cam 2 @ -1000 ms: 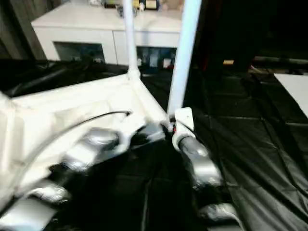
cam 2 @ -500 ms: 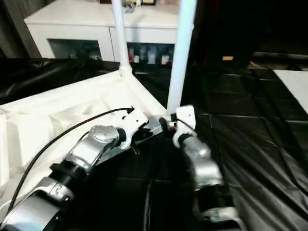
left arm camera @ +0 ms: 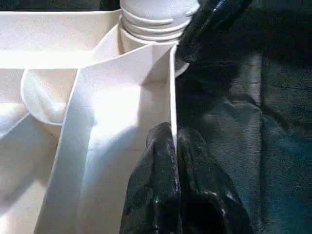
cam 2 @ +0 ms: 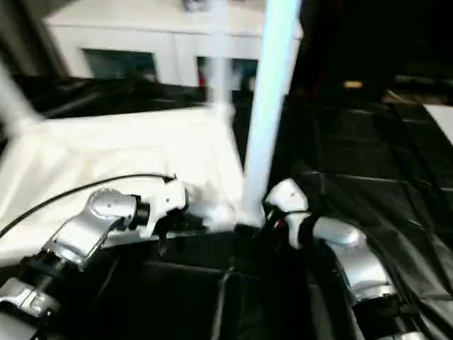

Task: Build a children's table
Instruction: Rotate leg to tighten

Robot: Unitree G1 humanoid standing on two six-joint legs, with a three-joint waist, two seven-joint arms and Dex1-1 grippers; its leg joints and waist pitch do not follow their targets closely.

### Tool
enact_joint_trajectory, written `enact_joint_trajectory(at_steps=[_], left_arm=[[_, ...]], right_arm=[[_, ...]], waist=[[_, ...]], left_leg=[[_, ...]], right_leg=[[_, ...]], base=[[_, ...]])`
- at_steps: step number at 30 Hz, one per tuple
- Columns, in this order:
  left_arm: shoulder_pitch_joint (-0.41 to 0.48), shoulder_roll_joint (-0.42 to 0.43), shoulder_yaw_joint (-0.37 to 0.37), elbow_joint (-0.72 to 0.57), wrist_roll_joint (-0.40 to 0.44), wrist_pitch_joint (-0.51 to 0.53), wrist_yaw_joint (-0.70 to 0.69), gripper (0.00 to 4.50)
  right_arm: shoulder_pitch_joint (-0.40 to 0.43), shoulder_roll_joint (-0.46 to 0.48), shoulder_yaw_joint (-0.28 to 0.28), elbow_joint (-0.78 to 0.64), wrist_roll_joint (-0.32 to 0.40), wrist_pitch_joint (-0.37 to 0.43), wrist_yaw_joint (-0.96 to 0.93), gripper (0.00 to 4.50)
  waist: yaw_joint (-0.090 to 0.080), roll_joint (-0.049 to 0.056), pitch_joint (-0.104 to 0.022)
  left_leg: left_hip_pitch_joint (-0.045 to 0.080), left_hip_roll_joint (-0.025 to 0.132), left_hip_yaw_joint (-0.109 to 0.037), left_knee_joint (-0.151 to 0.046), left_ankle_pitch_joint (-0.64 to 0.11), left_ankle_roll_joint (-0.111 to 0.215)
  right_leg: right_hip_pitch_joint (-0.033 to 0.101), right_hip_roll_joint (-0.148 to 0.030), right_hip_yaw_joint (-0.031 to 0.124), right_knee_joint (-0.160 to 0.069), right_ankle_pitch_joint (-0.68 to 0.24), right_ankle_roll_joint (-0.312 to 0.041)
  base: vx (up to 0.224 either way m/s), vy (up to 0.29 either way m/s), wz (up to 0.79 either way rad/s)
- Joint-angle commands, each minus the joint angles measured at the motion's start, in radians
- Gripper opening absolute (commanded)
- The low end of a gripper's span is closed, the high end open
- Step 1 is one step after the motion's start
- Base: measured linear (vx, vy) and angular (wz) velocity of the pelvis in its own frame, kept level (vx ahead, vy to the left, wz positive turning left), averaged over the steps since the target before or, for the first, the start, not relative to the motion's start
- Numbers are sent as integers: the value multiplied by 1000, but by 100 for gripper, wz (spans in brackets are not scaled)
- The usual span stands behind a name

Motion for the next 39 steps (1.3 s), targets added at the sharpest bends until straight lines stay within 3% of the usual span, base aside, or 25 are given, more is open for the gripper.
enact_joint_trajectory(at_steps=[1,4,5,10,19,20,21,23,25,28,29,30,31,32,33,34,35,36,37,39], left_arm=[[14,-4,-36,-14,-15,-4,-39,0],[11,2,-37,-5,-9,-17,-45,0],[10,2,-33,0,-9,-22,-47,0],[9,4,-28,12,-2,-29,-54,0],[10,6,-30,22,8,-21,-40,0],[7,-4,-27,33,17,-6,-14,0],[7,-4,-27,33,17,-6,-14,0],[-6,-47,-17,64,38,24,72,0],[-24,-92,-8,98,60,56,165,0],[-58,-181,17,162,81,110,319,0],[-68,-203,27,181,83,122,359,0],[-81,-230,38,206,87,132,407,0],[-93,-257,50,230,89,140,459,0],[-104,-281,57,252,94,141,502,0],[-115,-304,63,272,98,138,543,0],[-124,-326,74,289,98,131,570,0],[-136,-347,74,301,104,115,582,0],[-138,-349,71,301,108,107,580,0],[-139,-349,70,290,111,108,562,0],[-138,-348,72,279,109,102,544,0]], right_arm=[[-14,0,-16,-38,26,9,12,375],[-11,-9,-5,-35,28,6,40,375],[-12,-8,-7,-30,32,6,41,351],[-11,-3,-13,-25,40,7,49,341],[-11,26,-23,-4,43,2,16,320],[-23,53,-30,29,10,-16,-62,319],[-23,53,-30,29,10,-16,-62,318],[-48,133,-52,92,-40,-10,-249,315],[-62,209,-80,123,-50,23,-394,315],[-90,317,-107,165,-71,65,-582,315],[-98,337,-108,178,-82,70,-621,315],[-109,363,-110,193,-86,76,-656,315],[-121,390,-116,207,-89,82,-699,315],[-136,422,-125,224,-88,82,-741,313],[-150,449,-127,240,-83,78,-757,300],[-165,472,-128,254,-86,73,-770,283],[-183,483,-110,266,-95,63,-744,283],[-187,480,-102,266,-102,63,-734,269],[-184,475,-100,252,-112,62,-727,264],[-179,466,-94,238,-122,62,-714,243]], waist=[[-2,-12,-50],[-4,-13,-52],[-5,-15,-53],[-4,-16,-57],[-6,-16,-56],[-7,-17,-56],[-8,-17,-54],[-10,-15,-51],[-11,-14,-45],[-15,-16,-41],[-19,-10,-36],[-27,-12,-34],[-28,-11,-36],[-40,-8,-42],[-48,-8,-50],[-48,-5,-53],[-50,-9,-56],[-57,-13,-55],[-57,-15,-55],[-45,-21,-54]], left_leg=[[14,61,-28,-84,-237,56],[15,59,-27,-81,-236,52],[12,57,-26,-80,-221,57],[8,55,-25,-72,-152,89],[9,55,-24,-72,-162,90],[9,55,-23,-72,-162,88],[8,53,-24,-73,-172,82],[14,54,-22,-75,-205,63],[23,51,-26,-80,-282,26],[26,50,-33,-86,-336,-8],[30,49,-36,-89,-376,-25],[29,45,-42,-91,-410,-40],[29,46,-47,-93,-421,-48],[21,47,-55,-99,-430,-53],[7,50,-60,-104,-389,-44],[3,50,-58,-103,-369,-38],[8,52,-51,-100,-346,-22],[6,45,-44,-97,-336,1],[4,44,-44,-95,-324,14],[15,42,-32,-84,-295,55]], right_leg=[[46,-55,40,-65,-218,-250],[44,-55,43,-66,-210,-242],[46,-55,44,-64,-194,-242],[49,-56,43,-56,-121,-257],[47,-55,43,-59,-155,-258],[46,-55,43,-59,-158,-257],[46,-55,42,-62,-182,-252],[39,-55,43,-69,-238,-244],[31,-54,43,-84,-381,-204],[28,-53,40,-92,-485,-157],[20,-53,37,-99,-537,-138],[20,-53,32,-105,-589,-112],[23,-55,30,-106,-600,-102],[32,-58,24,-103,-578,-99],[48,-58,22,-97,-474,-112],[48,-56,23,-93,-412,-126],[42,-56,29,-89,-311,-162],[44,-54,30,-90,-274,-182],[46,-56,30,-91,-271,-185],[34,-61,36,-103,-322,-189]], base=[[0,0,0],[0,0,0],[0,0,0],[0,0,0],[0,0,0],[0,0,0],[0,0,0],[0,0,0],[0,0,0],[-58,-9,0],[-60,19,-7],[-60,19,-7],[-59,38,-14],[-30,67,-21],[-30,67,-21],[6,75,-16],[0,0,0],[0,0,0],[0,0,0],[0,0,0]])
